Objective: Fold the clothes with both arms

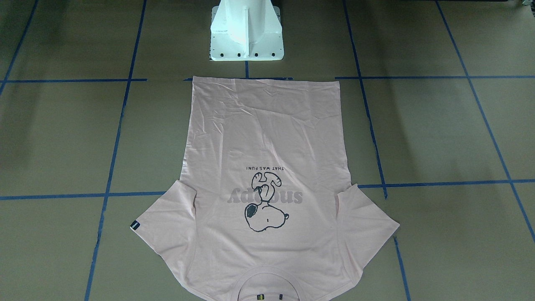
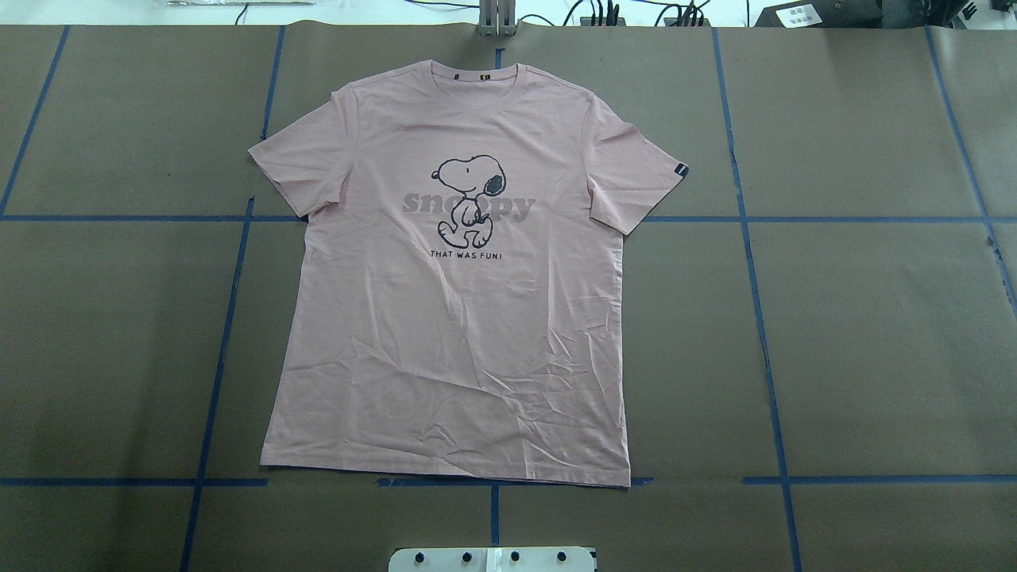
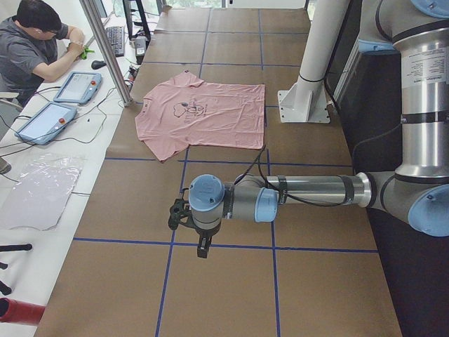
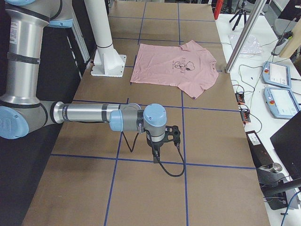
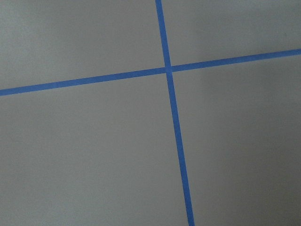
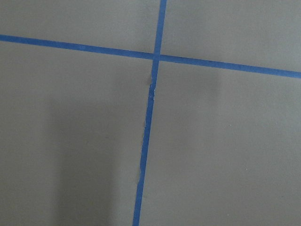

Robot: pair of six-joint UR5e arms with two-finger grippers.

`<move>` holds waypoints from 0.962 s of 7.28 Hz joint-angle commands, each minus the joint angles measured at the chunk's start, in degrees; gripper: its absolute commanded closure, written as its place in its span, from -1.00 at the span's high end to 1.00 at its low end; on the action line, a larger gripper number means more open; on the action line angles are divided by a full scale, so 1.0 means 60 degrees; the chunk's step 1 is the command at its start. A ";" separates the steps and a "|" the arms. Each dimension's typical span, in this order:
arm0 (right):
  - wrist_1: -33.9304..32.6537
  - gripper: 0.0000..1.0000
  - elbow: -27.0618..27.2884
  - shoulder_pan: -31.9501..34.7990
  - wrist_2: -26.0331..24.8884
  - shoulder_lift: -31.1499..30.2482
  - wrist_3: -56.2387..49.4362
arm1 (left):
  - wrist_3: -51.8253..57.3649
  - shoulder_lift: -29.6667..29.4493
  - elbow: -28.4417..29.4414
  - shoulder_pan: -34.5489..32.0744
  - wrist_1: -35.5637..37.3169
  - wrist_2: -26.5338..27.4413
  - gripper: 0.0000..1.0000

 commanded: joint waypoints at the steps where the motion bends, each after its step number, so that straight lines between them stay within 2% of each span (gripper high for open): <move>1: 0.0000 1.00 0.0009 0.0000 0.0000 0.0000 0.0002 | 0.0000 0.0000 0.0000 -0.0005 -0.0080 0.0000 1.00; 2: 0.0000 1.00 0.0024 -0.0029 0.0000 0.0014 -0.0012 | 0.0058 0.0000 -0.0014 -0.0005 -0.0110 -0.0014 1.00; 4: 0.0014 1.00 0.0111 -0.0424 0.0000 0.0305 0.0017 | 0.0029 0.0014 0.0000 0.0010 -0.0970 0.0044 1.00; 6: 0.0014 1.00 0.0127 -0.0629 0.0132 0.1065 0.0134 | -0.0044 -0.0131 0.0073 0.0010 -0.1994 -0.0014 1.00; 7: 0.0043 1.00 0.0054 -0.0732 0.0074 0.1765 0.0120 | -0.0058 -0.0509 0.0160 0.0010 -0.2667 0.0000 1.00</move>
